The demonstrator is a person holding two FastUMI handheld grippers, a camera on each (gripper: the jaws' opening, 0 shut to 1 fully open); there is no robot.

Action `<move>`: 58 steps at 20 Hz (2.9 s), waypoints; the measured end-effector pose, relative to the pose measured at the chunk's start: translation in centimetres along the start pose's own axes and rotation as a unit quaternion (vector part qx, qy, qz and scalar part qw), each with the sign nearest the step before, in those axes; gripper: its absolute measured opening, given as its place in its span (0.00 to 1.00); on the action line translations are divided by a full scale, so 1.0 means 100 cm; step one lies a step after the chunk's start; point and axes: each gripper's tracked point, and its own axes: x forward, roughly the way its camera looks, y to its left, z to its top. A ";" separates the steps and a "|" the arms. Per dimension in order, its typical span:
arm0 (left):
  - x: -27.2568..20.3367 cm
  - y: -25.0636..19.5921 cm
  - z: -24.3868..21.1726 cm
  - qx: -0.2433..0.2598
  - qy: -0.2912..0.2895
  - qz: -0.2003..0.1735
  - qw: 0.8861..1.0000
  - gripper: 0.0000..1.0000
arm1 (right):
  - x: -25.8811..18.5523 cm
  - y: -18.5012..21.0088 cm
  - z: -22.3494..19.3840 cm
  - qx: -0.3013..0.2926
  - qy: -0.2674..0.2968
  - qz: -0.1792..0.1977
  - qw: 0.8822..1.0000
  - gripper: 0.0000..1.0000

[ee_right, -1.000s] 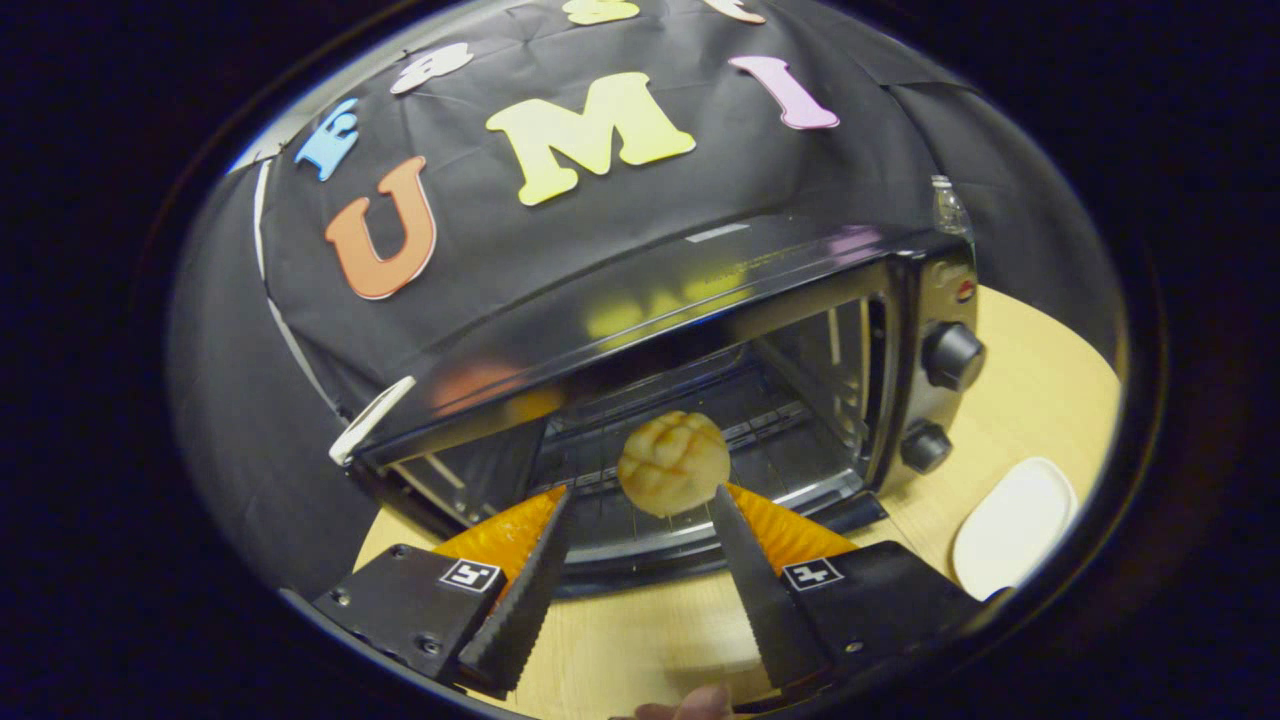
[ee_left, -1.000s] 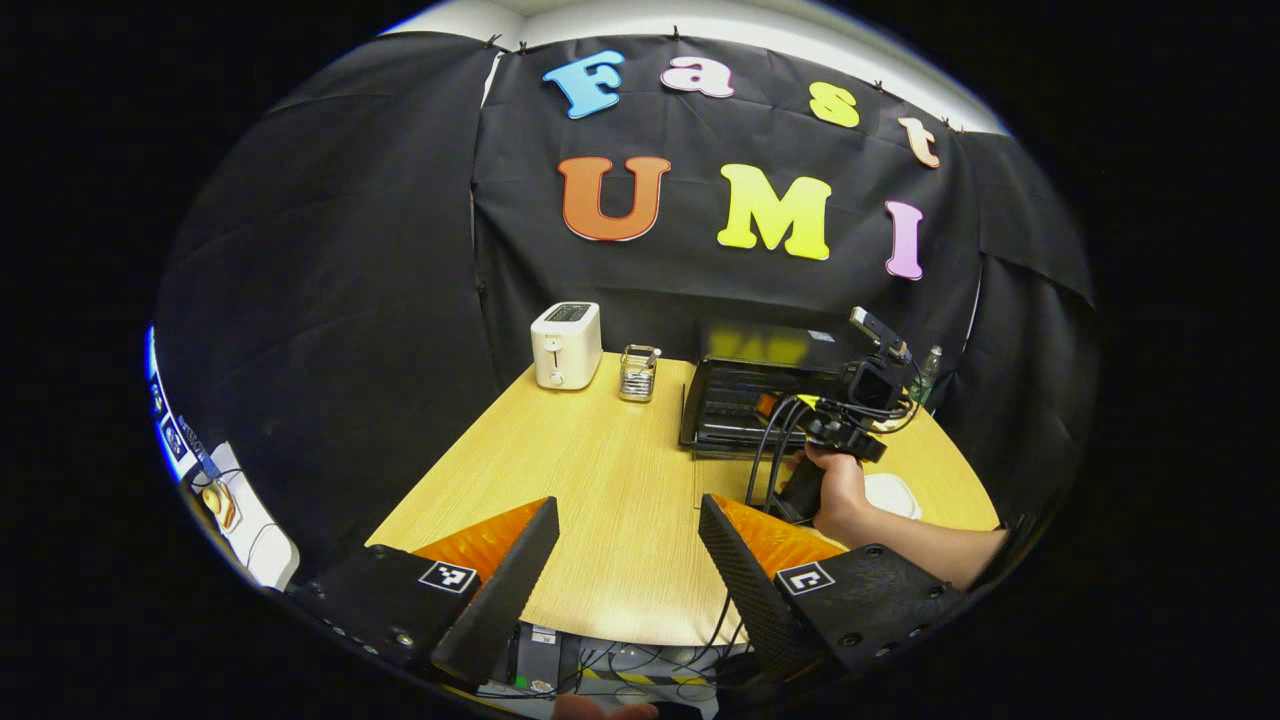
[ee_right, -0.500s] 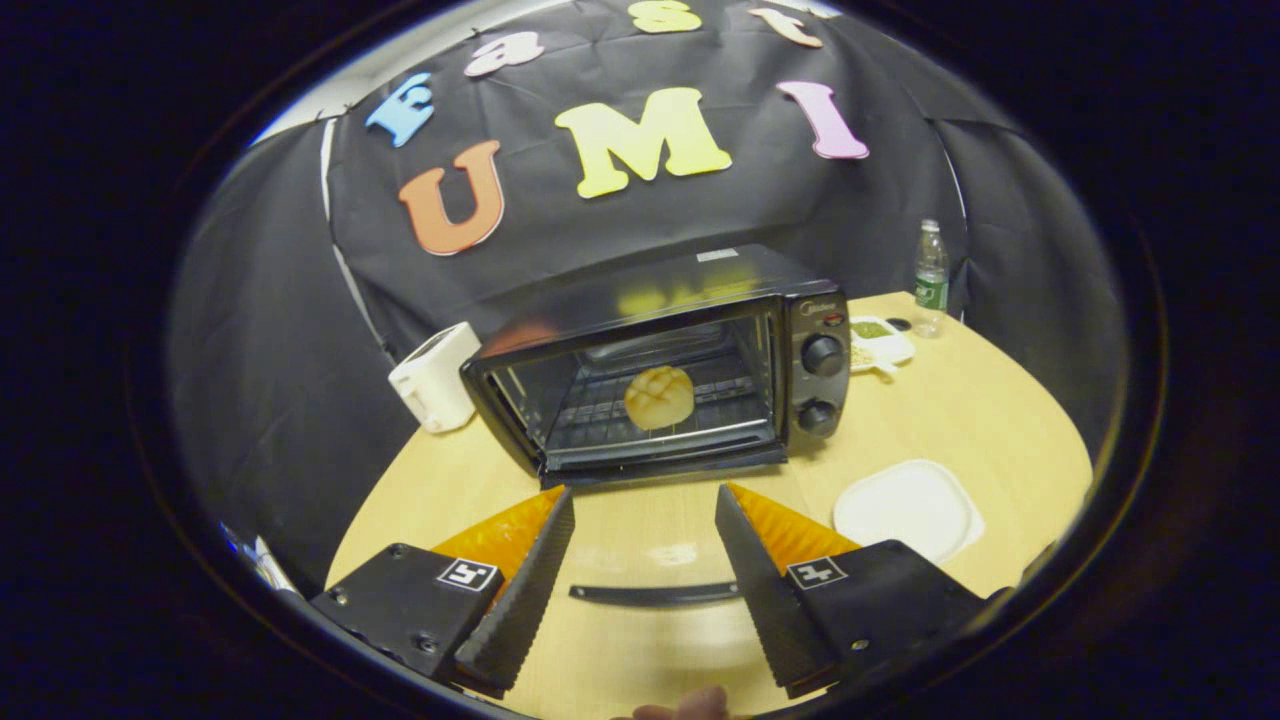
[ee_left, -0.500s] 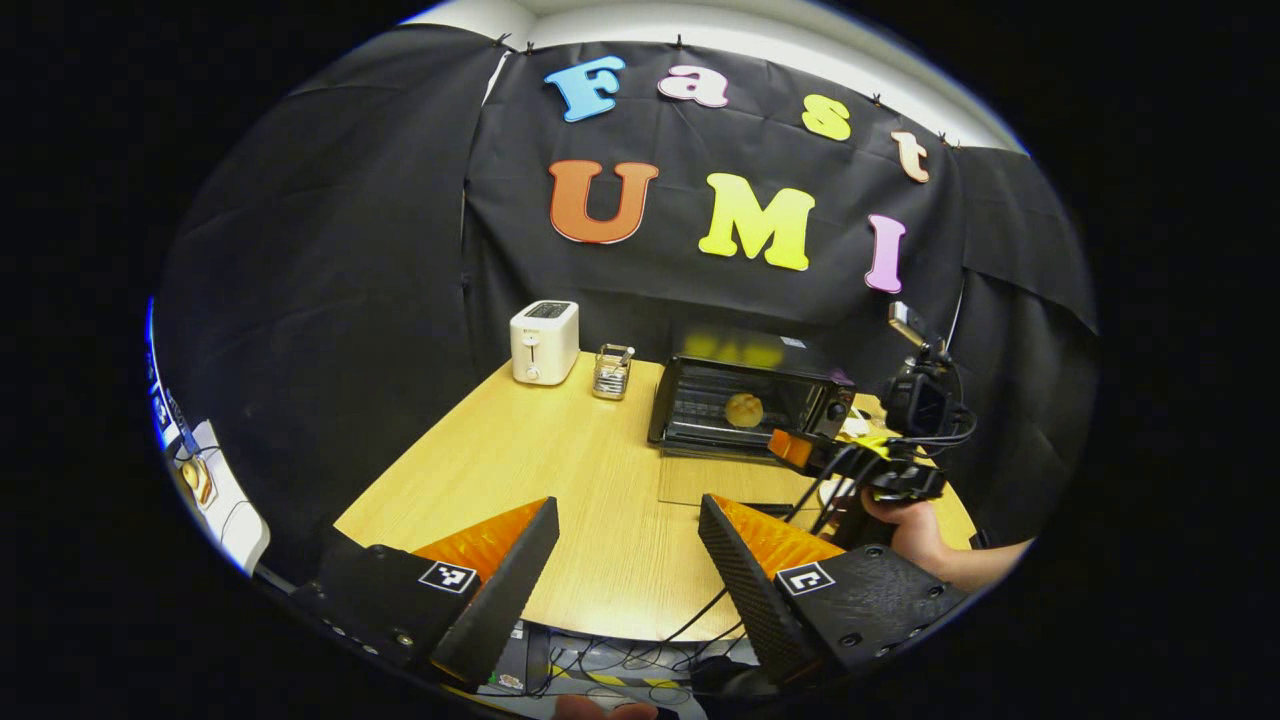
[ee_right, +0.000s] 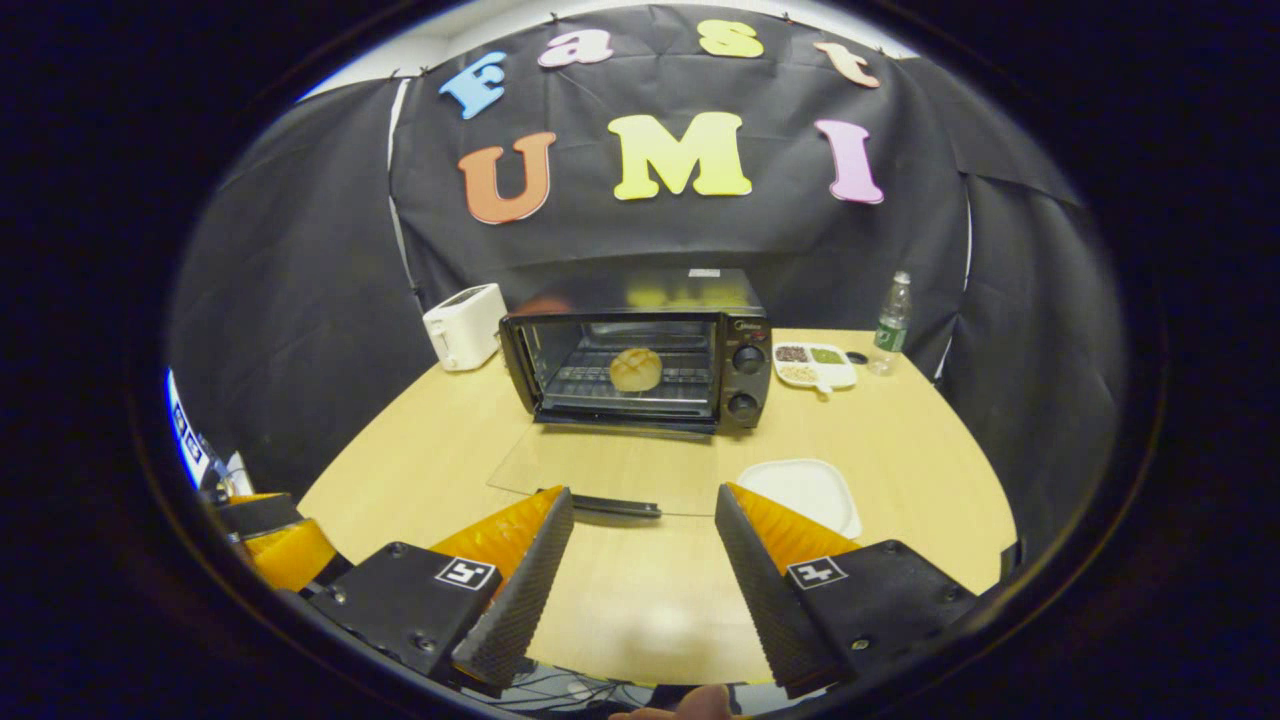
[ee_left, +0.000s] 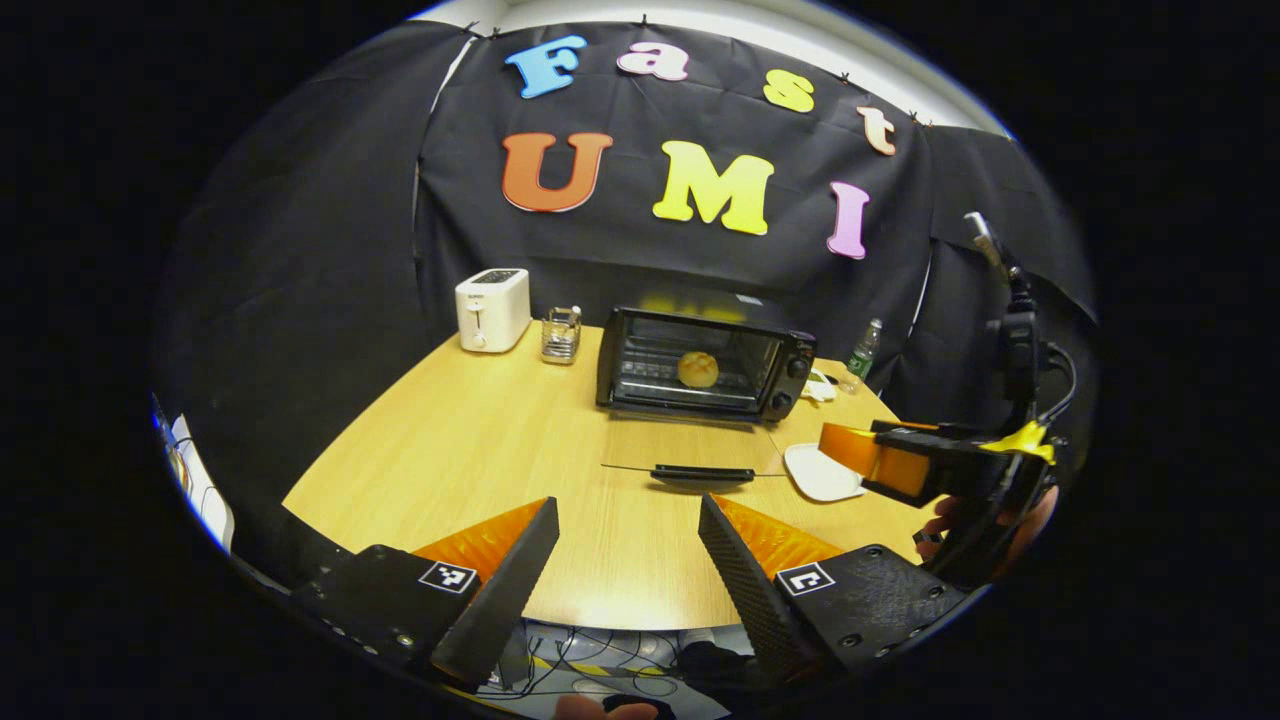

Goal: Open the electric oven with the left hand, put the food in, and close the electric oven.

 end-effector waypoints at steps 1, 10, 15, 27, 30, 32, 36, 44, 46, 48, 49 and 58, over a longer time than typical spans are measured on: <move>0.009 -0.005 -0.008 -0.003 0.011 -0.007 1.000 0.93 | -0.007 -0.008 0.000 -0.006 0.000 -0.004 1.000 0.91; 0.132 -0.064 -0.075 -0.001 0.099 -0.050 0.994 0.94 | -0.041 -0.108 0.026 -0.030 -0.011 -0.069 0.997 0.91; 0.191 -0.075 -0.094 0.003 0.125 -0.042 0.991 0.93 | -0.033 -0.148 0.024 -0.034 0.007 -0.092 0.995 0.92; 0.217 -0.072 -0.073 0.047 0.114 -0.012 0.992 0.93 | -0.002 -0.158 0.029 -0.016 0.029 -0.078 0.996 0.92; 0.207 -0.076 -0.040 0.040 0.082 -0.019 0.996 0.93 | -0.005 -0.152 0.032 -0.005 0.022 -0.078 0.997 0.92; 0.201 -0.081 -0.016 0.042 0.060 -0.021 0.997 0.94 | -0.008 -0.148 0.031 0.004 0.021 -0.080 0.997 0.92; 0.206 -0.086 0.045 0.055 0.013 -0.027 0.998 0.93 | -0.020 -0.149 0.038 0.018 0.010 -0.087 0.996 0.92; 0.202 -0.096 0.177 0.057 -0.100 -0.042 0.992 0.93 | -0.040 -0.157 0.082 0.025 -0.056 -0.111 0.992 0.91; 0.180 -0.098 0.206 0.062 -0.128 -0.044 0.989 0.93 | -0.041 -0.149 0.099 0.024 -0.077 -0.107 0.991 0.92; 0.151 -0.097 0.231 0.063 -0.157 -0.043 0.985 0.93 | -0.045 -0.140 0.119 0.014 -0.098 -0.103 0.990 0.92; 0.135 -0.095 0.243 0.061 -0.170 -0.043 0.983 0.93 | -0.048 -0.134 0.131 0.008 -0.113 -0.100 0.989 0.92; -0.036 -0.048 0.278 0.038 -0.259 -0.028 0.965 0.93 | -0.107 -0.039 0.196 -0.001 -0.219 -0.067 0.973 0.99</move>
